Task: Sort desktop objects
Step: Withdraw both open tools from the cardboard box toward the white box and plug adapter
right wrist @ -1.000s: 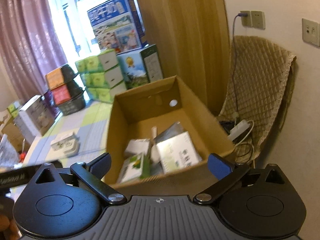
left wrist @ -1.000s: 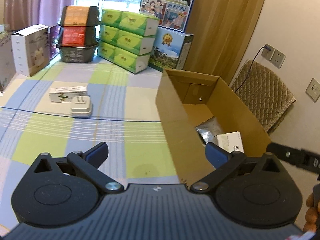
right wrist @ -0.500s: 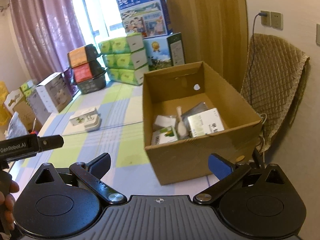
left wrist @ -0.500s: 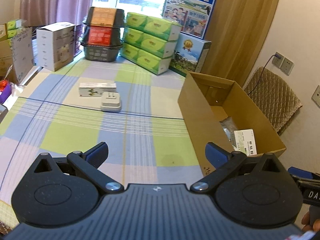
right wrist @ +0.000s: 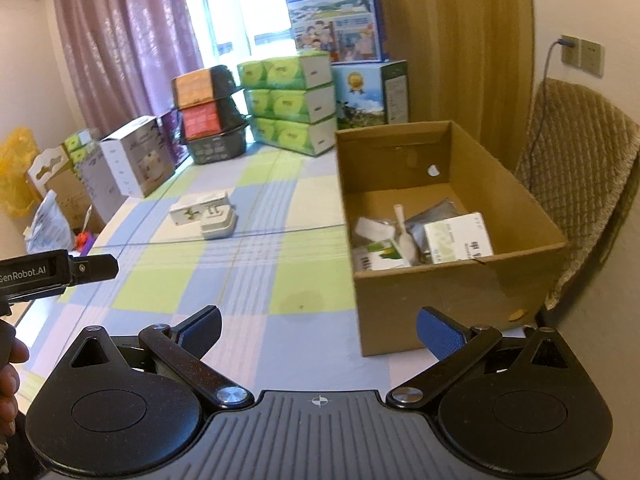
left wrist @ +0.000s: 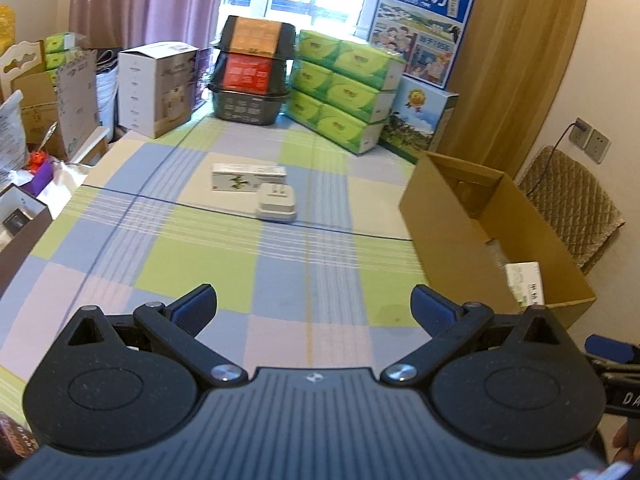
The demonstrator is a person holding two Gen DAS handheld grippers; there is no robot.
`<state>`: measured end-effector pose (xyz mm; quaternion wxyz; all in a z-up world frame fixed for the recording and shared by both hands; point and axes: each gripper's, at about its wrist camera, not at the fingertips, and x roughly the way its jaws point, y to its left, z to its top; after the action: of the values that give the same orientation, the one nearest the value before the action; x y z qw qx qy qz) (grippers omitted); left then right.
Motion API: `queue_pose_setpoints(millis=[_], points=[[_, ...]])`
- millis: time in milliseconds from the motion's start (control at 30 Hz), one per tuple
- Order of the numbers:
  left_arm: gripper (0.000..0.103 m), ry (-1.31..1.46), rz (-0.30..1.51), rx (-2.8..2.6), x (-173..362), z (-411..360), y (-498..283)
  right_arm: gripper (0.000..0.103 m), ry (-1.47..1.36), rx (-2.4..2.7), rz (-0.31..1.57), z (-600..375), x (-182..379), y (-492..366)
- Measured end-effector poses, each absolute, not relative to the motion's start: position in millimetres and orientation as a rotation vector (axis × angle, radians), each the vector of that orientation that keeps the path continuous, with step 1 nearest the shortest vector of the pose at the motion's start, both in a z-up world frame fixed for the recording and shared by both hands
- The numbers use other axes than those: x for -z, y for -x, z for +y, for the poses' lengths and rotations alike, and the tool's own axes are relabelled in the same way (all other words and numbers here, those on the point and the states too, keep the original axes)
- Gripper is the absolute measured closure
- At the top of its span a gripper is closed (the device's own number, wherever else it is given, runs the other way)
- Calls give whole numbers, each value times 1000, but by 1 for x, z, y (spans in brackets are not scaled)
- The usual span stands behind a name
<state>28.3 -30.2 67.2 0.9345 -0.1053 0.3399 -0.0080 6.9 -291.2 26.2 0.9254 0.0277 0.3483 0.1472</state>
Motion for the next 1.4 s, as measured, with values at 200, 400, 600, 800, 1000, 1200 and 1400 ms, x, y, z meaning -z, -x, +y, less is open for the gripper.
queue_pose_setpoints(millis=[200,400,600,800,1000,1200,1400], points=[[2,188,704,-36,-59,-3,-29,2,-38,-357,722,-269,-18,-11],[2,156,708,-84,-55,18,-40,2,-21,-418,739,-242,-7,-20],[2,120,721,-110,-49,36,-57,2,-9,-461,757,-218,5,-33],[2,90,740,-112,-37,53,-84,2,-3,-480,775,-190,16,-55],[2,61,729,-88,-22,70,-118,2,4,-481,759,-161,30,-89],[2,-6,682,-32,-5,87,-159,2,21,-468,684,-139,52,-127],[2,-134,641,43,22,96,-192,2,14,-463,681,-118,84,-174]])
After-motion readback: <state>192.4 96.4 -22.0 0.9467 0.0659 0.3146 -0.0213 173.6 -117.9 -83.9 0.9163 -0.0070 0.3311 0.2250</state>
